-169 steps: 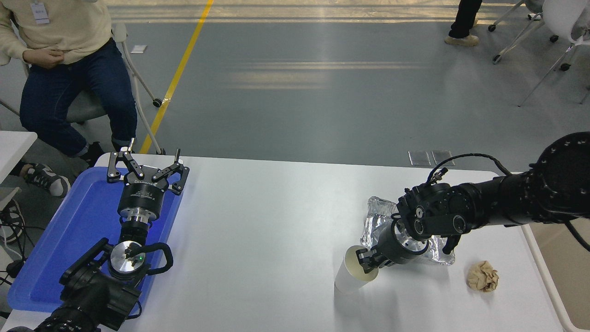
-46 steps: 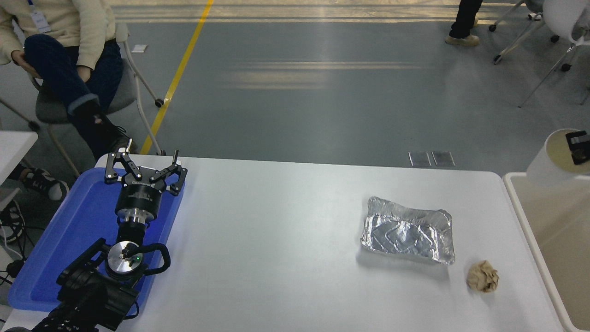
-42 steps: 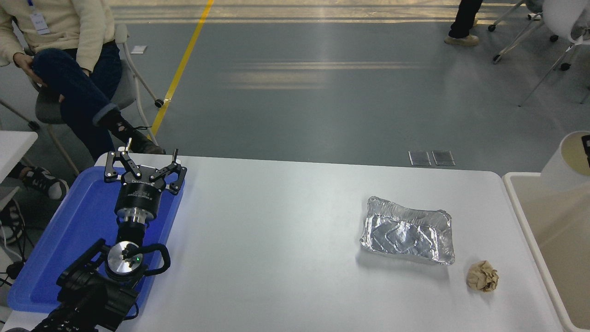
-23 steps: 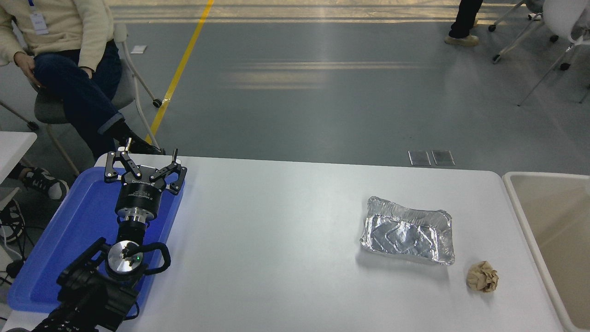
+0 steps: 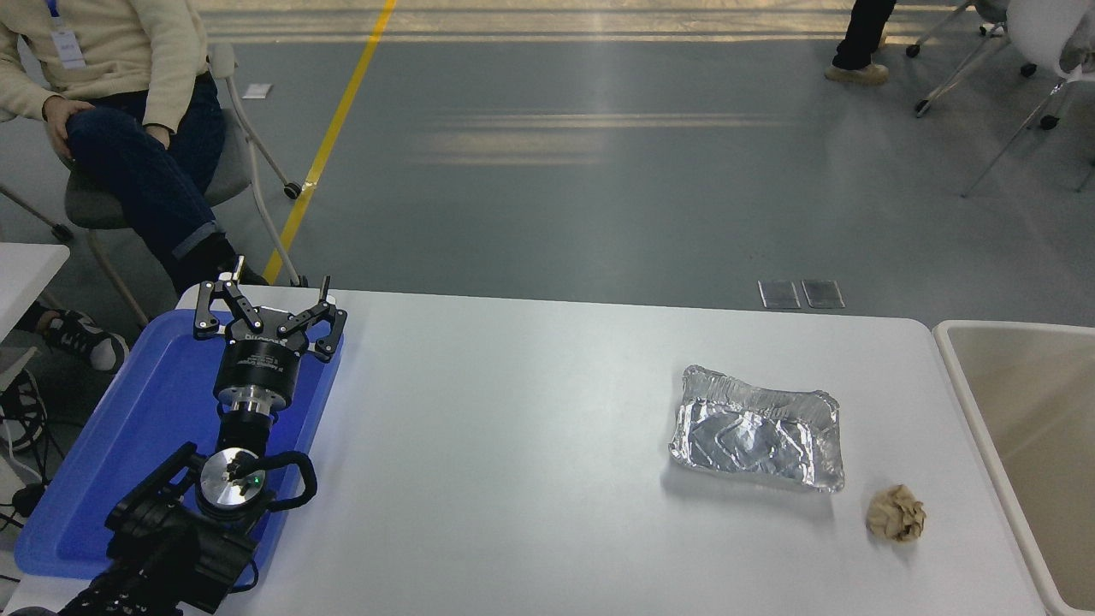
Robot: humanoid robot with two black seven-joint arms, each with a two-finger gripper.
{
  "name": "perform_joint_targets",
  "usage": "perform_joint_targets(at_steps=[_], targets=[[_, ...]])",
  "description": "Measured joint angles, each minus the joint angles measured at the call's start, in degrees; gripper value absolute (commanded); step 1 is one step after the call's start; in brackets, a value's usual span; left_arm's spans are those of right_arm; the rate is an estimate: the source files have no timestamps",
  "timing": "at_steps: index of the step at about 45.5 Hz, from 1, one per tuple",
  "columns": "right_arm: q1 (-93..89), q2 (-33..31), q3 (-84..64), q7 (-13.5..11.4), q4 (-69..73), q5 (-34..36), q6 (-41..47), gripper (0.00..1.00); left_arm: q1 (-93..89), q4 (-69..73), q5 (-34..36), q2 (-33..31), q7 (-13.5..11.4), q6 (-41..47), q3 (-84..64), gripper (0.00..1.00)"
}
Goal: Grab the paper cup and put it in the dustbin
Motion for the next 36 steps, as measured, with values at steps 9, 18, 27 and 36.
perform_joint_targets(at_steps=[9,18,27,36], targets=[[-7.58,2.28,1.97,0.6,-6.09,3.29,-0.81,0.0,0.0,0.0,0.0,0.0,0.0,0.0,0.0,1.0],[-12.74,4.02,2.72,0.83,-9.08,5.81,-3.03,0.0,0.0,0.0,-0.01,0.0,0.0,0.0,0.0,1.0],[-16.04,4.8,3.06,0.88,-10.27,7.43,-5.17,0.0,0.0,0.0,0.0,0.0,0.0,0.0,0.0,1.0],[-17.97,5.44,3.49,0.9,-10.94,8.59,-6.89,0.0,0.0,0.0,-0.01,-0.04,0.0,0.0,0.0,1.0]])
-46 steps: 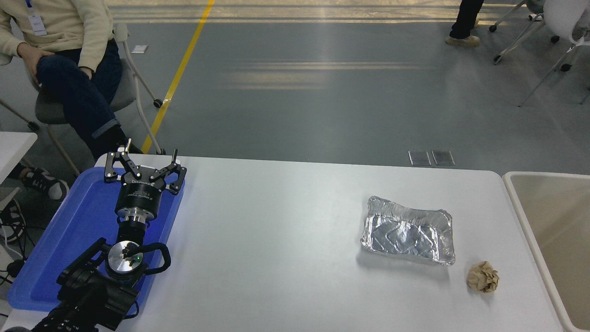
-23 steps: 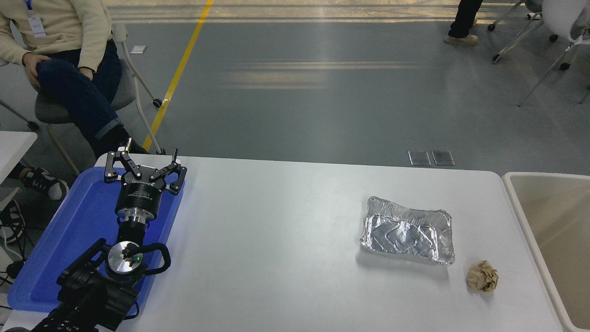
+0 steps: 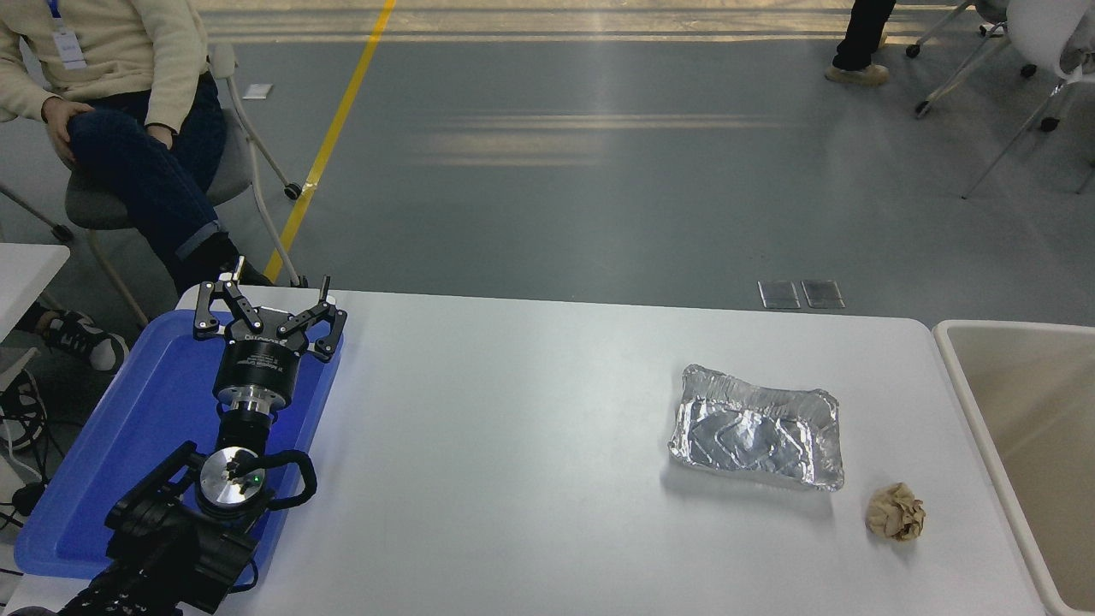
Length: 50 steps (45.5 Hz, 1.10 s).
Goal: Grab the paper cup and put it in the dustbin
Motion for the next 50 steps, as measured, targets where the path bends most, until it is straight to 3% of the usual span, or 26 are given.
perform_joint_targets(at_steps=[9,15,17,18,20,21,26,50], targets=[[-0.74,0.77,0.25,0.0,-0.65,0.71,-1.24,0.0,-0.06,0.0,-0.04,-0.07,-0.02,0.0,0.0,1.0],[-1.44,1.68,0.36,0.0,-0.85,1.18,-2.25,0.15,-0.07,0.02,-0.07,-0.09,-0.1,0.0,0.0,1.0],[-1.88,2.04,0.39,-0.01,-0.96,1.47,-2.84,0.28,-0.07,0.05,-0.07,-0.1,-0.12,0.0,0.0,1.0],[-2.17,2.28,0.4,0.0,-1.07,1.68,-3.27,0.44,-0.07,0.06,-0.07,-0.11,-0.13,0.0,0.0,1.0],[-2.69,2.64,0.42,-0.02,-1.27,2.01,-3.97,0.89,-0.08,0.06,-0.07,-0.11,-0.14,0.0,0.0,1.0],[-3.03,2.87,0.44,-0.04,-1.41,2.26,-4.42,0.93,-0.08,0.06,-0.07,-0.11,-0.14,0.0,0.0,1.0],[-4.1,3.66,0.57,-0.13,-1.77,3.43,-5.76,0.99,-0.08,0.07,-0.07,-0.12,-0.15,0.0,0.0,1.0],[-5.61,6.37,4.81,-0.36,-3.18,7.17,-7.63,0.99,-0.02,0.09,-0.09,-0.15,-0.18,0.0,0.0,1.0]])
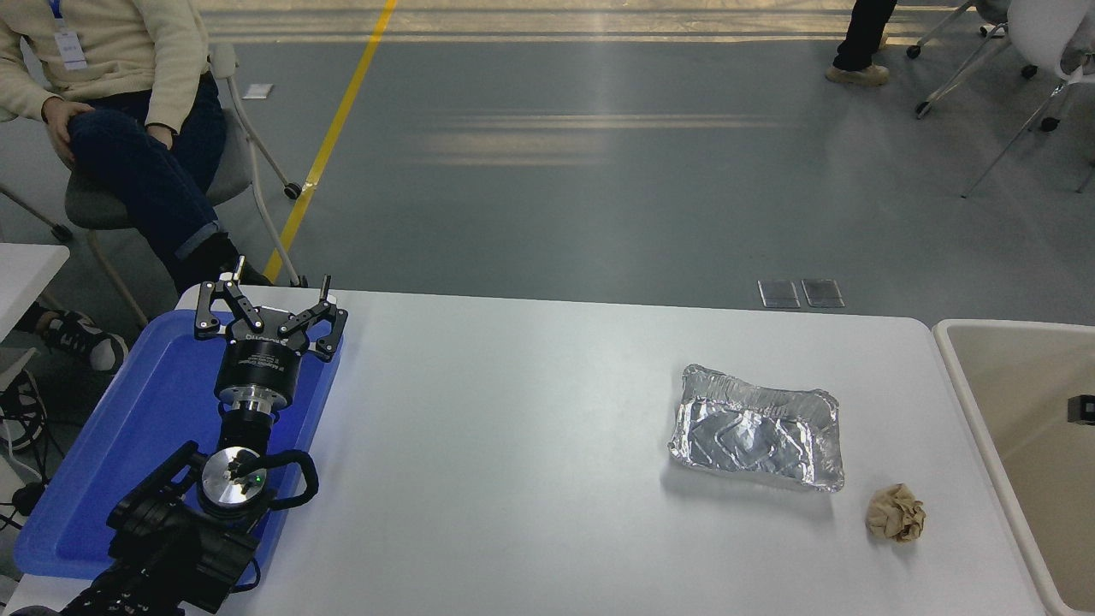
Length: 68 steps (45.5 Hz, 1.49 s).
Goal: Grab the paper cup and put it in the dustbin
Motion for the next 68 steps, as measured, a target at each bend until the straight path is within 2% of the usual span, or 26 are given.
perform_joint_targets(at_steps=[22,30,40,54,68], targets=[[5.76,-0.67,17.51,-0.22,1.73,2.64,1.88,1.0,0.02,0.0,0.0,0.01,-0.02,0.0,0.0,1.0],[10.79,-2.49,19.08,-0.49,7.9,2.43,2.4,1.0,0.03,0.0,0.01,0.02,-0.03,0.0,0.0,1.0],[18.24,-6.07,19.52,-2.23,19.94,-0.55,2.08,1.0,0.03,0.0,0.0,0.02,-0.03,0.0,0.0,1.0],[31.99,-8.9,7.15,-3.14,40.07,-3.59,-4.34,1.0,0.03,0.0,0.0,0.02,-0.02,0.01,0.0,1.0],[46.34,-3.93,-11.75,-3.3,56.93,-4.07,-11.69,1.0,0.01,-0.01,0.04,0.02,0.02,0.02,0.0,1.0]])
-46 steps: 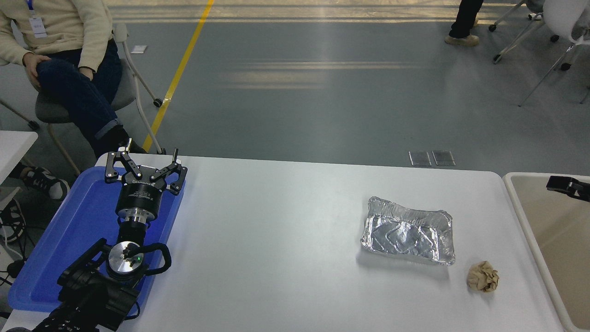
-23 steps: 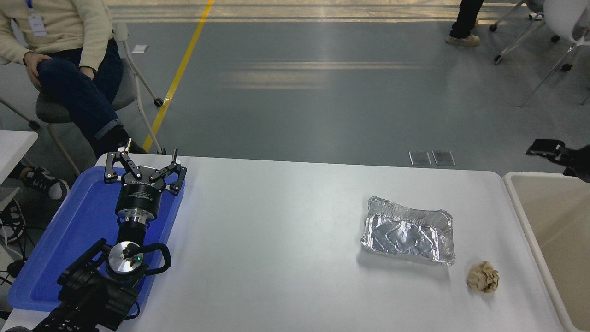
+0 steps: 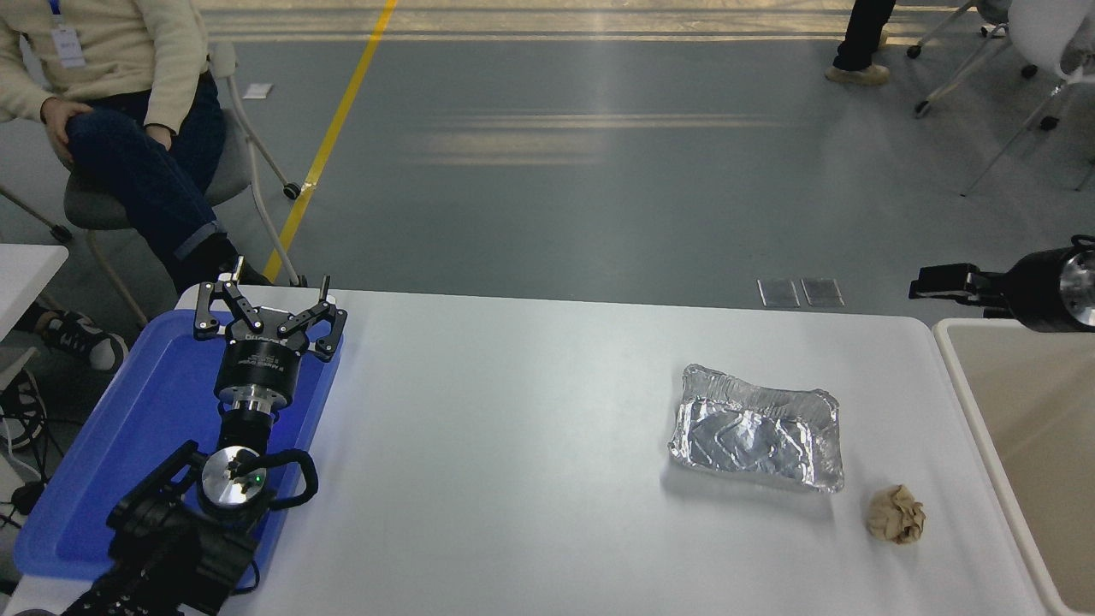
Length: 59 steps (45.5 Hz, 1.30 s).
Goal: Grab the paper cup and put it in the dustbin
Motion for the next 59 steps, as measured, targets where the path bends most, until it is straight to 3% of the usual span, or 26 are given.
perform_joint_targets(at_steps=[19,33,59], targets=[[14.8,10.91,-14.37,-0.04,21.02,3.16,-5.6,1.0,0.01,-0.08,0.05,-0.01,0.1,-0.01,0.0,1.0],[25.0,16.23,-15.1,-0.04,30.06,4.69,-1.98,1.0,0.02,-0.07,0.05,0.0,0.11,-0.03,0.01,1.0],[31.82,29.29,-8.16,-0.08,32.65,25.87,11.51,1.0,0.02,-0.07,0.02,0.0,0.03,-0.03,0.01,1.0]])
